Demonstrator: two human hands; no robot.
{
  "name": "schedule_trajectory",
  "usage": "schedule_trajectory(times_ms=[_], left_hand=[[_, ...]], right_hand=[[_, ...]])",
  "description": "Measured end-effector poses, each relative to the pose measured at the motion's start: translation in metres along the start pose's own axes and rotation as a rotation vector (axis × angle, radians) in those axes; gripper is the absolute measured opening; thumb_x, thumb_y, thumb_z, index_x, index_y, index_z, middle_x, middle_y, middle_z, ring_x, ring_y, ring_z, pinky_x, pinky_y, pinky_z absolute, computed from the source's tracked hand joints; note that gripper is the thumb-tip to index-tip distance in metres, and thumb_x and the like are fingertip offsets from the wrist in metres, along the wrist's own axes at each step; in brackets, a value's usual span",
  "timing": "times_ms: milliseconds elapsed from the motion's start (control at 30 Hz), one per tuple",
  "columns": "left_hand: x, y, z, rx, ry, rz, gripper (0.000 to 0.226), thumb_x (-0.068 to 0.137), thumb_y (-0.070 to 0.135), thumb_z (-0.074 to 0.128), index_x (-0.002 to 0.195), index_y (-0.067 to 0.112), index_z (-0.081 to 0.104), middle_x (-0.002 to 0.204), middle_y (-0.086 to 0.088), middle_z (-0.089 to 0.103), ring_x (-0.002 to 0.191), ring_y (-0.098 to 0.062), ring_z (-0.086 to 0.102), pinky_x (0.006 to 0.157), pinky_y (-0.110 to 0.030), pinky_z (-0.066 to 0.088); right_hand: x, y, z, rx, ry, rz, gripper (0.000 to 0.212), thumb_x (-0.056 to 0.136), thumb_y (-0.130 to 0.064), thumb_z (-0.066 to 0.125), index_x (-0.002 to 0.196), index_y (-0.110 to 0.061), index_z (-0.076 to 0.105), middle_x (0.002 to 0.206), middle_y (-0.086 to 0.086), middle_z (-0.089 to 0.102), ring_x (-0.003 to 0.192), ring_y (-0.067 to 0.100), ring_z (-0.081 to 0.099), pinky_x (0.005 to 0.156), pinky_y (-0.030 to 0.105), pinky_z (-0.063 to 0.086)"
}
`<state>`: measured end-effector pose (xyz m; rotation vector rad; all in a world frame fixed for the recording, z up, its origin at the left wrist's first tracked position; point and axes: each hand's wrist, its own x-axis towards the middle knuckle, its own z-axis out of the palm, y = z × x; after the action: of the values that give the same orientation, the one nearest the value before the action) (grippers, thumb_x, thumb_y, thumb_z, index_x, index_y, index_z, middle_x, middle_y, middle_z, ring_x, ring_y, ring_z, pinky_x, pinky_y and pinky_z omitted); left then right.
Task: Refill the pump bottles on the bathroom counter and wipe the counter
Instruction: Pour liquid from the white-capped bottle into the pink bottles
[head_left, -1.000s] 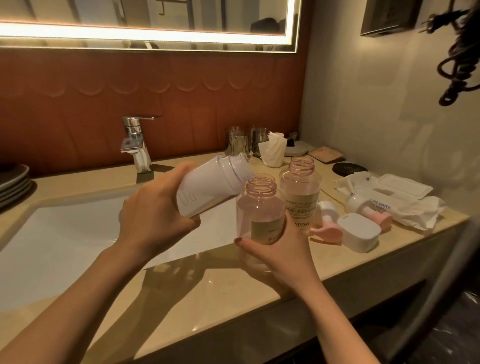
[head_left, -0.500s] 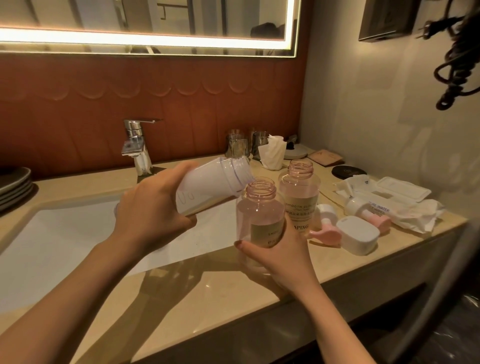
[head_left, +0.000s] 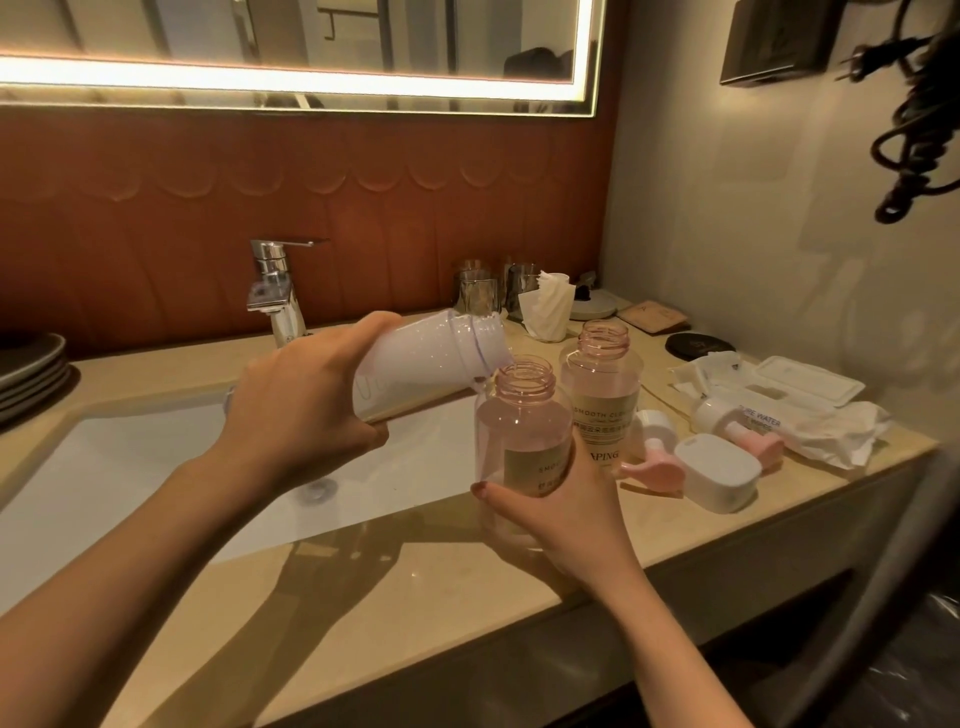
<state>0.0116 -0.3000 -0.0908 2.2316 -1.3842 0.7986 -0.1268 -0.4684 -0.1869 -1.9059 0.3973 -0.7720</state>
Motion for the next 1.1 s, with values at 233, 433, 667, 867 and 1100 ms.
schedule_trajectory(times_ms=[233, 433, 667, 867, 1100], left_hand=[[0.003, -0.001, -0.004, -0.002, -0.034, -0.003, 0.083, 0.057, 0.023, 0.087, 0.122, 0.037, 0.037, 0.104, -0.002, 0.066, 0.088, -0.026, 0.059, 0.064, -0.043, 0.056], [0.005, -0.001, -0.007, 0.043, -0.052, -0.016, 0.078, 0.058, 0.024, 0.086, 0.126, 0.029, 0.048, 0.102, -0.001, 0.066, 0.082, -0.014, 0.046, 0.057, -0.029, 0.045], [0.009, 0.000, -0.013, 0.115, -0.064, 0.017, 0.076, 0.058, 0.025, 0.086, 0.126, 0.027, 0.052, 0.100, -0.001, 0.067, 0.079, -0.013, 0.046, 0.055, -0.013, 0.026], [0.011, 0.000, -0.015, 0.111, -0.074, 0.002, 0.076, 0.059, 0.025, 0.085, 0.125, 0.031, 0.049, 0.100, 0.001, 0.066, 0.080, -0.018, 0.052, 0.055, -0.025, 0.036], [0.013, -0.001, -0.013, 0.107, -0.089, 0.000, 0.079, 0.059, 0.025, 0.086, 0.128, 0.030, 0.047, 0.103, -0.001, 0.066, 0.086, -0.025, 0.059, 0.062, -0.033, 0.047]], right_hand=[[-0.001, 0.001, 0.000, -0.013, 0.000, 0.000, 0.092, 0.049, -0.063, 0.073, 0.130, -0.037, 0.039, 0.120, -0.021, 0.052, 0.113, 0.001, 0.049, 0.091, 0.024, 0.047], [0.000, 0.001, 0.001, -0.032, -0.005, 0.001, 0.097, 0.049, -0.066, 0.071, 0.134, -0.036, 0.036, 0.124, -0.020, 0.050, 0.116, 0.003, 0.047, 0.094, 0.026, 0.046], [-0.001, 0.002, 0.000, -0.036, -0.006, 0.017, 0.101, 0.048, -0.067, 0.072, 0.136, -0.035, 0.035, 0.127, -0.018, 0.050, 0.118, 0.005, 0.047, 0.097, 0.030, 0.046], [-0.001, -0.001, 0.000, -0.033, 0.008, 0.017, 0.099, 0.047, -0.065, 0.072, 0.134, -0.034, 0.038, 0.123, -0.017, 0.053, 0.116, 0.005, 0.049, 0.094, 0.028, 0.047], [-0.001, -0.001, 0.000, -0.051, 0.012, 0.033, 0.102, 0.046, -0.067, 0.071, 0.136, -0.033, 0.036, 0.126, -0.015, 0.051, 0.118, 0.007, 0.048, 0.098, 0.036, 0.047]])
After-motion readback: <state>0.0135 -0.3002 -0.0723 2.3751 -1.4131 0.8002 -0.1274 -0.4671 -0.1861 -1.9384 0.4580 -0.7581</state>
